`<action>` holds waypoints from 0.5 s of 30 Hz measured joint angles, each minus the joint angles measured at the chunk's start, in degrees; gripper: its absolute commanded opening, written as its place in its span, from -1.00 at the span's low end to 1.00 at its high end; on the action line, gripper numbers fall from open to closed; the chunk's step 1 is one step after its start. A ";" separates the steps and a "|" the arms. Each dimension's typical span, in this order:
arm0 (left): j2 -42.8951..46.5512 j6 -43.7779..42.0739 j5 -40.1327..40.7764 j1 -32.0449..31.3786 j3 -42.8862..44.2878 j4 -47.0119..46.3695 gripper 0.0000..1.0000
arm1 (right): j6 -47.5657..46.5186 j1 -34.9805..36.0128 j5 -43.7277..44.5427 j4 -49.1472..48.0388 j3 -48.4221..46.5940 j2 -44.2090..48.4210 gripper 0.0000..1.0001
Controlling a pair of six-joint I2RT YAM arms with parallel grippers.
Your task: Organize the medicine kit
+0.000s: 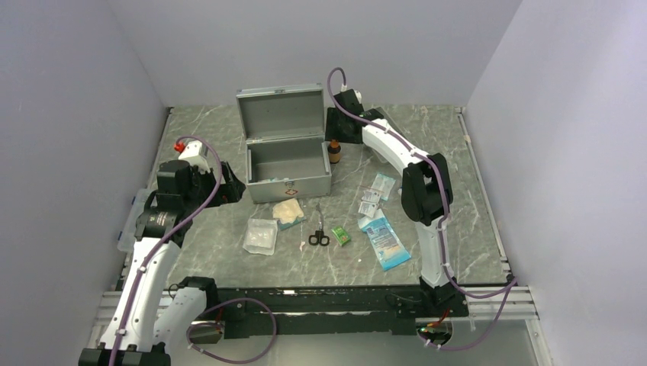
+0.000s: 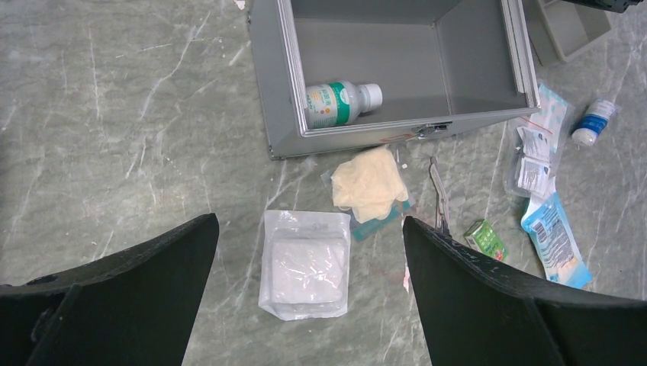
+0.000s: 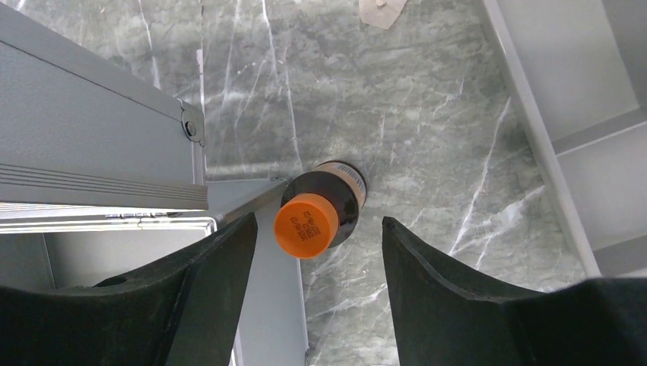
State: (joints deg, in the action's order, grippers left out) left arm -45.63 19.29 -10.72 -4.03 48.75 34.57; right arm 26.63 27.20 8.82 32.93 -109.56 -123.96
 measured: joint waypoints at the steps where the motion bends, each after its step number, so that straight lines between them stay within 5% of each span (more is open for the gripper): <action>1: -0.02 0.00 -0.02 0.02 0.00 0.00 0.98 | 0.04 0.00 -0.26 -0.02 0.00 -0.17 0.25; 15: 0.00 0.00 -0.02 0.11 0.00 0.00 0.98 | 0.57 0.00 -1.01 -0.02 0.00 -1.20 -0.22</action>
State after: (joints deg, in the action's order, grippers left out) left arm -45.63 19.29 -10.74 -3.92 48.75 34.57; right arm 27.20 27.20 7.81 32.91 -109.56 -125.16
